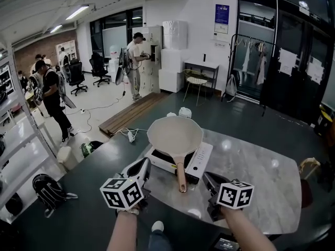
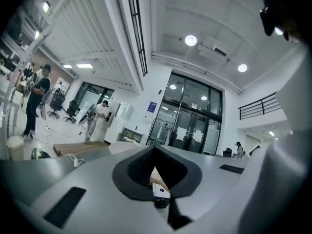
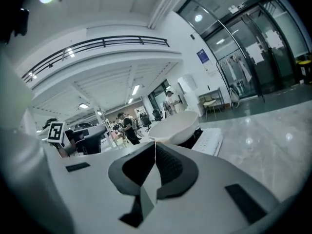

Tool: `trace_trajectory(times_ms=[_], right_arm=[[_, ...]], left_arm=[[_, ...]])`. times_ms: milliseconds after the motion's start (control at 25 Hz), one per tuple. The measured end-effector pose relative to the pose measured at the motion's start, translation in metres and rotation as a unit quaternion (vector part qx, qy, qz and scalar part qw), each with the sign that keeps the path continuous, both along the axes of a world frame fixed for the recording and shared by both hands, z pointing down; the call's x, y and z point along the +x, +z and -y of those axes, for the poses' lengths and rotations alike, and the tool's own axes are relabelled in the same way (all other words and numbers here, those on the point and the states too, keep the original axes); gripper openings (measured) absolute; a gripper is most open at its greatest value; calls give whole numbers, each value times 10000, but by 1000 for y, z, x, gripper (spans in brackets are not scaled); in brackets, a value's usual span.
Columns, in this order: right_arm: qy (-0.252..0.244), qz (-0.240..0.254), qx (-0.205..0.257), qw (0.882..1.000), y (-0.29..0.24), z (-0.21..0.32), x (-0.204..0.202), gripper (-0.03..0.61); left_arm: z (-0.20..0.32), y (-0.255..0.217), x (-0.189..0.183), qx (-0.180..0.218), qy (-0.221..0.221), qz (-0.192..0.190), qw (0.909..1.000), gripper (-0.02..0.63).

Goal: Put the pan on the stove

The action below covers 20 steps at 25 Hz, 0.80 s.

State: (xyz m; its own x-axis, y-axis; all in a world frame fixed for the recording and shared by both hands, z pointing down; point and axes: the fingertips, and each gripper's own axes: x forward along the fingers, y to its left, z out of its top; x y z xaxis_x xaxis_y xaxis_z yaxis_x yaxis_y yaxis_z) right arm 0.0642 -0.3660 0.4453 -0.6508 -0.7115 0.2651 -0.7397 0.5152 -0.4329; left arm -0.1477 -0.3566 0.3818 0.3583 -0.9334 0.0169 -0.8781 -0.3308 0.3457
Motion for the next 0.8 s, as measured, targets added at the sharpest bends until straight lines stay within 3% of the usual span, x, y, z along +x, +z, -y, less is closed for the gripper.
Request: trace_trajectory(times_ms=[160, 400, 640, 800], right_arm=[[-124, -484, 896, 9947, -23, -5, -6, 28], [-153, -1421, 2232, 9642, -56, -17, -18, 28], [291, -1561, 2794, 9469, -86, -35, -4, 29], [385, -1478, 2926, 9440, -92, -50, 4, 29]], left_arm=[[-11, -15, -2, 423, -182, 394, 9982, 11], [-25, -40, 8, 940, -283, 1198, 9879, 11], [-42, -60, 9, 1357, -410, 1464, 9790, 11], [-53, -69, 4, 1552, -526, 1466, 9755, 11]])
